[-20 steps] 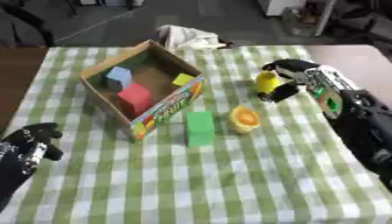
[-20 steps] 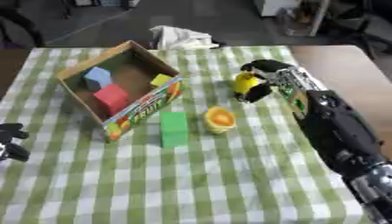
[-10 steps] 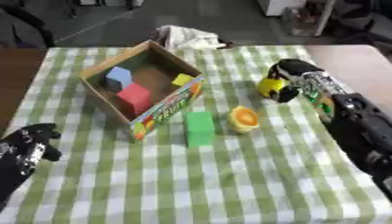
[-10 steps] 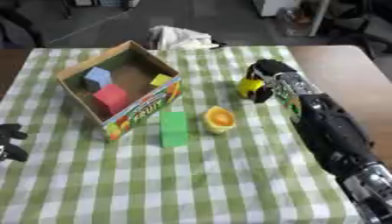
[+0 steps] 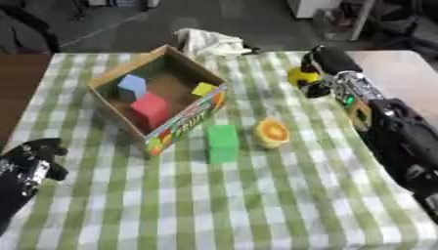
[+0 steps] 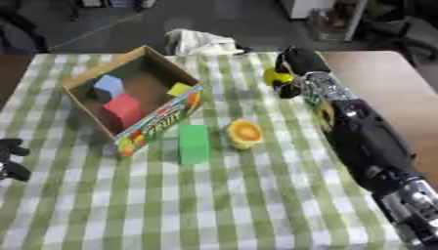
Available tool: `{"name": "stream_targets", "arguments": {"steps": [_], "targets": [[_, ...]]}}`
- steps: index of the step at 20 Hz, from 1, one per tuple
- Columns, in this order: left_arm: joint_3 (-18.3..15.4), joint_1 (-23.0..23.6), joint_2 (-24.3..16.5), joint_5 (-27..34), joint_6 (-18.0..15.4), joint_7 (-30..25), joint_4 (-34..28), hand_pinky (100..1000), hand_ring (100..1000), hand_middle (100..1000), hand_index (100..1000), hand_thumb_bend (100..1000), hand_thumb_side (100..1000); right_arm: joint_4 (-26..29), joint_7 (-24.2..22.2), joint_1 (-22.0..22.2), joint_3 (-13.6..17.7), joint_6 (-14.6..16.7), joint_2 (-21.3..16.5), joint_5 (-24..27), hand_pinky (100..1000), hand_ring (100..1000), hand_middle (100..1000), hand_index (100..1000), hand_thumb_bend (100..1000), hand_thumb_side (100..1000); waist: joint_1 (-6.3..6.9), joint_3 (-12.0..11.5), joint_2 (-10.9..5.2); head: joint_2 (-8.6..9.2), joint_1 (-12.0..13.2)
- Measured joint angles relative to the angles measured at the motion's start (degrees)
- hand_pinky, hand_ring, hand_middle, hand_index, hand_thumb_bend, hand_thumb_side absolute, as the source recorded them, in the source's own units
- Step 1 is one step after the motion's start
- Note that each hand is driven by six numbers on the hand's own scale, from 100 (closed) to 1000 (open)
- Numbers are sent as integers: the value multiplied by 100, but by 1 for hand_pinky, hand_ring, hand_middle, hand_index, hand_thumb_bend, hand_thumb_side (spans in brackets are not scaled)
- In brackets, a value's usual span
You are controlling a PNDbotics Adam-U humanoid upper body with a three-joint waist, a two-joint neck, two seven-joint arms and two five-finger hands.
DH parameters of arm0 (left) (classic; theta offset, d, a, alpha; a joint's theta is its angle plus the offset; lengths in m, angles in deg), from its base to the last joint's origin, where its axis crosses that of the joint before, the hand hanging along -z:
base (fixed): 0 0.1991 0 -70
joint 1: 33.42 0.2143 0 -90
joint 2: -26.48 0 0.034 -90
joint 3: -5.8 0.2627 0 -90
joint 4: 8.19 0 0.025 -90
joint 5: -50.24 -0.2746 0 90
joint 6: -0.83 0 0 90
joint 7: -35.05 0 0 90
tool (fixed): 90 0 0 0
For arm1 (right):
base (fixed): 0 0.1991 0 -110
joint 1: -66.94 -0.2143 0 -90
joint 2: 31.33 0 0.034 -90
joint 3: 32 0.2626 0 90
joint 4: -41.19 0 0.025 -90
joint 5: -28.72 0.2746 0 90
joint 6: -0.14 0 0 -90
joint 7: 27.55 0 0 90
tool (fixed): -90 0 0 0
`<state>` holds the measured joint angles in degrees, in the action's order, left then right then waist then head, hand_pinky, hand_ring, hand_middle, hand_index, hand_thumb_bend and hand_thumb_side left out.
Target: Pick up objects on the table and place them in the box.
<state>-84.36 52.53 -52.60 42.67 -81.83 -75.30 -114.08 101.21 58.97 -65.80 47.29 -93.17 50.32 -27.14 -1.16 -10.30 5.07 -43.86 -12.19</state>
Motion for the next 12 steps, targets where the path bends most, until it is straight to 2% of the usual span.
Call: {"name": "stream_targets", "arguments": {"steps": [7, 12], "targets": [[35, 2, 2, 3, -1, -11, 1, 586, 533, 649, 789, 100, 601, 732, -502, -575, -466, 255, 170, 921, 677, 765, 495, 500, 101, 100, 44, -120, -11, 0, -84], [68, 2, 4, 17, -12, -44, 2, 586, 533, 649, 789, 100, 601, 849, -963, -752, -740, 461, 527, 1177, 693, 786, 537, 559, 100, 100, 69, -204, -12, 0, -160]]}}
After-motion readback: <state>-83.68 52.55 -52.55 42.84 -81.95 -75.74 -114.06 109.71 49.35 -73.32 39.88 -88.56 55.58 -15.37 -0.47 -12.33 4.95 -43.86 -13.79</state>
